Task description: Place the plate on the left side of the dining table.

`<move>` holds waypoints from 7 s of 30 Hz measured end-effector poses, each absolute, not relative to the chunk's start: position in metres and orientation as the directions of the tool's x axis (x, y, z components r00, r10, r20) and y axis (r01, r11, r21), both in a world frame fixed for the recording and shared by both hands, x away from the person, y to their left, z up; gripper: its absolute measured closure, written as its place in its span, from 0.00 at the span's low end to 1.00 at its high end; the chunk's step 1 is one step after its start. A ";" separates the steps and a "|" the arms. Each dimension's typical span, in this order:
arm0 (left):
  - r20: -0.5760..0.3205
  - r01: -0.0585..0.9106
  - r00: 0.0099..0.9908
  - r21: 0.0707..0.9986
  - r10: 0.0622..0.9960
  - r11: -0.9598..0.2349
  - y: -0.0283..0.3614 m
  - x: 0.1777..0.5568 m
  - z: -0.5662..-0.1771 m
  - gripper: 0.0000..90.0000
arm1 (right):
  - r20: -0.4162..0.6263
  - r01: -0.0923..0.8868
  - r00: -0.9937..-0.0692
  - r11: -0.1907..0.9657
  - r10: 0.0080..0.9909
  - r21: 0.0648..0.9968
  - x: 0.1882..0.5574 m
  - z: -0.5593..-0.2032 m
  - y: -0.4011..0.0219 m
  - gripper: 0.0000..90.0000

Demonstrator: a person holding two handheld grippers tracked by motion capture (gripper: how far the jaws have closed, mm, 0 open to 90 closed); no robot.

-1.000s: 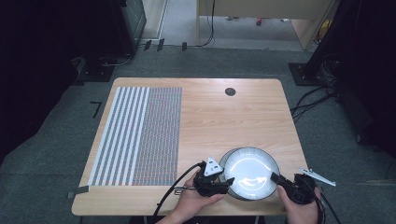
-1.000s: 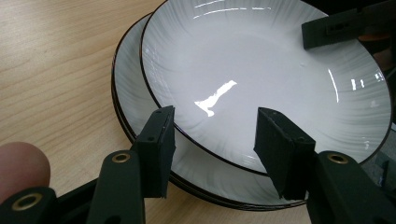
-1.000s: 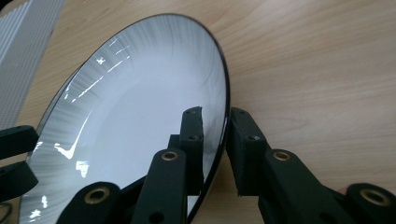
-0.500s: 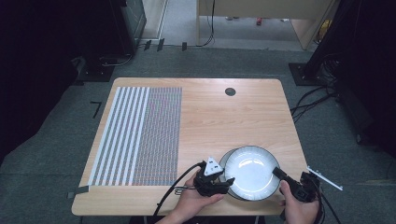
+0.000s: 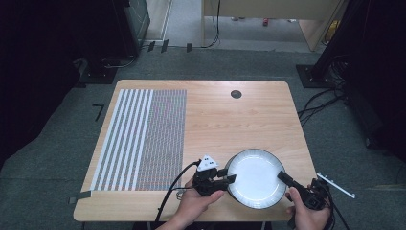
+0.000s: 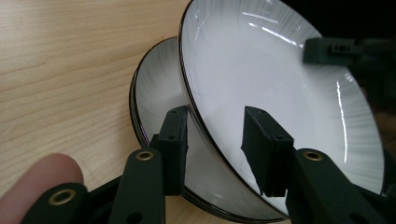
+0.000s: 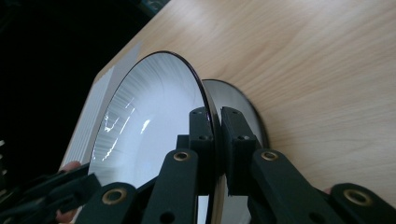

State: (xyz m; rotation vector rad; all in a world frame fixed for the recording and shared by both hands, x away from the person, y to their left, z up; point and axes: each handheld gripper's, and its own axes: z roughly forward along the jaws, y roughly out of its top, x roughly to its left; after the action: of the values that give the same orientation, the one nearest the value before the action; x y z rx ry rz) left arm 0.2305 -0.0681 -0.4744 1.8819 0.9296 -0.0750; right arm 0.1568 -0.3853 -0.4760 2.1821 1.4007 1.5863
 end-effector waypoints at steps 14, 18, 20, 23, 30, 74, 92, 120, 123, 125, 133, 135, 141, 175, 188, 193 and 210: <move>-0.448 0.658 0.672 0.727 0.590 -0.198 -0.043 0.240 -0.457 0.86 | 0.702 0.591 -0.055 -0.543 0.710 0.596 0.155 -0.461 -0.356 0.93; -0.461 0.667 0.669 0.718 0.583 -0.198 -0.033 0.244 -0.453 0.86 | 0.698 0.600 -0.054 -0.535 0.715 0.595 0.159 -0.458 -0.348 0.93; -0.462 0.671 0.664 0.716 0.588 -0.195 -0.024 0.247 -0.451 0.86 | 0.694 0.602 -0.057 -0.529 0.718 0.597 0.162 -0.457 -0.342 0.93; -0.456 0.670 0.660 0.717 0.596 -0.193 -0.018 0.248 -0.450 0.86 | 0.688 0.605 -0.064 -0.520 0.723 0.603 0.166 -0.455 -0.333 0.93; -0.459 0.677 0.638 0.717 0.618 -0.166 0.006 0.257 -0.443 0.87 | 0.681 0.609 -0.083 -0.504 0.728 0.612 0.182 -0.448 -0.309 0.93; -0.485 0.733 0.441 0.680 0.755 0.008 0.175 0.312 -0.417 0.89 | 0.726 0.700 -0.159 -0.442 0.669 0.561 0.294 -0.433 -0.143 0.93; -0.495 0.776 0.287 0.622 0.820 0.104 0.238 0.337 -0.443 0.89 | 0.720 0.765 -0.176 -0.367 0.671 0.529 0.345 -0.453 -0.077 0.93; -0.486 0.827 0.119 0.531 0.866 0.185 0.254 0.406 -0.492 0.90 | 0.734 0.842 -0.026 -0.381 0.679 0.383 0.416 -0.510 -0.043 0.93; -0.480 0.824 0.124 0.537 0.868 0.179 0.250 0.407 -0.492 0.90 | 0.728 0.838 -0.028 -0.382 0.685 0.391 0.418 -0.511 -0.045 0.93; -0.480 0.826 0.127 0.536 0.868 0.175 0.248 0.409 -0.493 0.90 | 0.725 0.837 -0.022 -0.384 0.688 0.390 0.419 -0.511 -0.046 0.93; -0.479 0.833 0.121 0.526 0.869 0.174 0.248 0.411 -0.500 0.90 | 0.708 0.844 -0.015 -0.370 0.706 0.388 0.420 -0.516 -0.045 0.94; -0.473 0.831 0.124 0.530 0.872 0.170 0.248 0.411 -0.500 0.90 | 0.701 0.845 -0.020 -0.363 0.712 0.393 0.421 -0.518 -0.045 0.94; -0.454 0.821 0.138 0.549 0.880 0.155 0.246 0.409 -0.500 0.87 | 0.706 0.849 -0.031 -0.354 0.708 0.392 0.421 -0.520 -0.046 0.92; -0.294 0.686 0.237 0.725 0.926 0.055 0.229 0.347 -0.452 0.14 | 0.380 0.663 -0.365 -0.049 0.850 0.747 0.366 -0.438 -0.109 0.33; -0.288 0.642 0.295 0.766 0.911 0.035 0.219 0.323 -0.438 0.14 | 0.353 0.640 -0.360 -0.047 0.864 0.767 0.342 -0.425 -0.158 0.31; -0.282 0.637 0.305 0.770 0.909 0.025 0.217 0.316 -0.434 0.14 | 0.348 0.634 -0.351 -0.053 0.869 0.771 0.331 -0.422 -0.178 0.31; -0.278 0.622 0.345 0.783 0.896 0.004 0.207 0.291 -0.431 0.14 | 0.310 0.599 -0.306 -0.071 0.900 0.798 0.302 -0.415 -0.234 0.29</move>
State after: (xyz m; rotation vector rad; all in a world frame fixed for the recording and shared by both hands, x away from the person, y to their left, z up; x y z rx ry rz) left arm 0.2910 0.2072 -0.4307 1.7072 1.3660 0.3814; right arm 0.3020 -0.2340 -0.4150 1.6156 1.8883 1.3223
